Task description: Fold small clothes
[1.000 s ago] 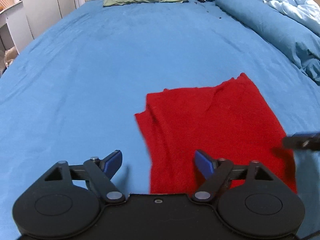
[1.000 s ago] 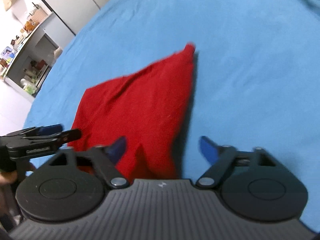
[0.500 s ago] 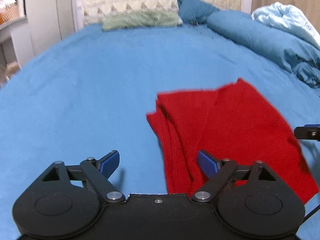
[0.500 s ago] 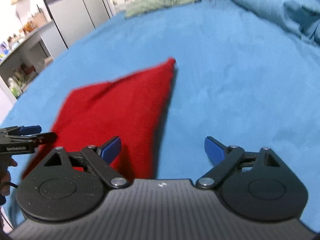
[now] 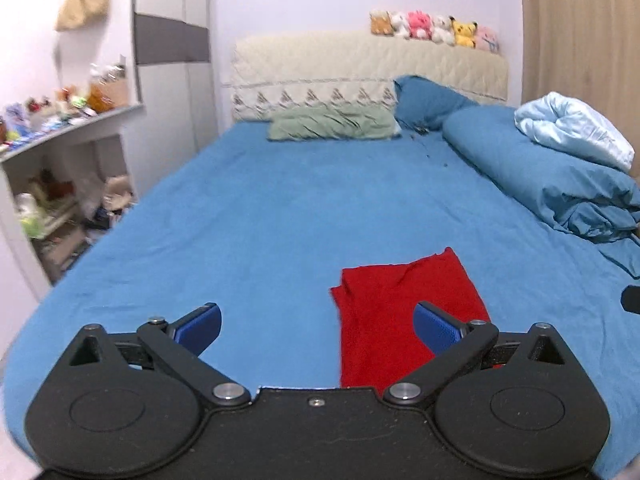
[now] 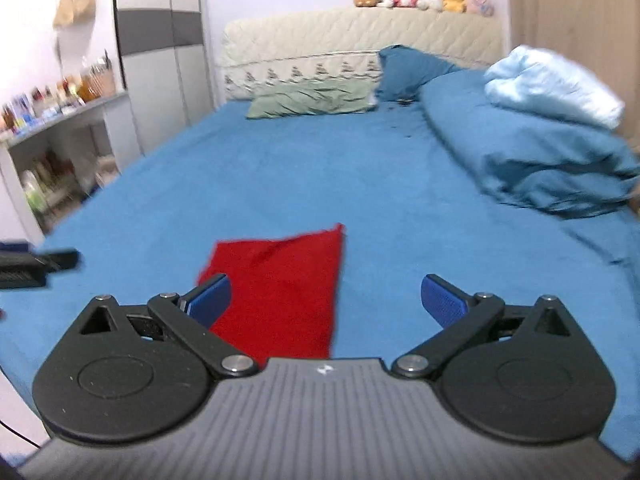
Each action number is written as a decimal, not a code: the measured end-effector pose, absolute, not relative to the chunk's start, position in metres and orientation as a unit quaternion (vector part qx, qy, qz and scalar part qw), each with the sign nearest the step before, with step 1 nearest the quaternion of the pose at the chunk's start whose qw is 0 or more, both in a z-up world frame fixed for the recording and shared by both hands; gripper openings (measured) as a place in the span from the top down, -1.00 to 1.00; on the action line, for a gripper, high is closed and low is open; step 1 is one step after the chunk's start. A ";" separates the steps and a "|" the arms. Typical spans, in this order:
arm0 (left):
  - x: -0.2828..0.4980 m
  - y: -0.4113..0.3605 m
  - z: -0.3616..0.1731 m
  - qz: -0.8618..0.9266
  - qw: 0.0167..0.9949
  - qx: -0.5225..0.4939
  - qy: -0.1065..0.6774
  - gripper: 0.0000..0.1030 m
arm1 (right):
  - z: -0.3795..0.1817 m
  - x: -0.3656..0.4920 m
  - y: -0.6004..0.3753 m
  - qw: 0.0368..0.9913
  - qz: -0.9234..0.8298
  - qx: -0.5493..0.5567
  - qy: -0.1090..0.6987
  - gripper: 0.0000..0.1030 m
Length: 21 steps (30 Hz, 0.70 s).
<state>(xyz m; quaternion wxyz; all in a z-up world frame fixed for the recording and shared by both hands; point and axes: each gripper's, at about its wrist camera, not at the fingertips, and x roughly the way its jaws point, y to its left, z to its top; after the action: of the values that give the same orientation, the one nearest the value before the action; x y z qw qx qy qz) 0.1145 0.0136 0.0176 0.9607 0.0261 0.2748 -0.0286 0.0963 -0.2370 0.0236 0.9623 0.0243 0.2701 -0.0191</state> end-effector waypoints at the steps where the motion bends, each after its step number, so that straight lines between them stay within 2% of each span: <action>1: 0.103 0.015 0.017 -0.028 0.961 0.026 0.275 -1.00 | 0.025 0.083 -0.235 0.962 -0.026 0.021 0.270 -1.00; 13: 0.025 0.010 -0.002 -0.029 0.952 0.059 0.300 -1.00 | -0.006 0.004 -0.217 0.936 -0.074 0.032 0.342 -1.00; 21: 0.008 0.007 -0.004 -0.030 0.952 0.064 0.297 -1.00 | -0.011 -0.016 -0.213 0.934 -0.078 0.031 0.347 -1.00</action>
<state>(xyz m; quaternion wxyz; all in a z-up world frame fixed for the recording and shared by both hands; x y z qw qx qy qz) 0.0077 0.0067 -0.0041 0.9523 0.0637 0.2969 -0.0303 -0.0162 -0.2133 -0.0105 0.9339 0.0311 0.3475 -0.0779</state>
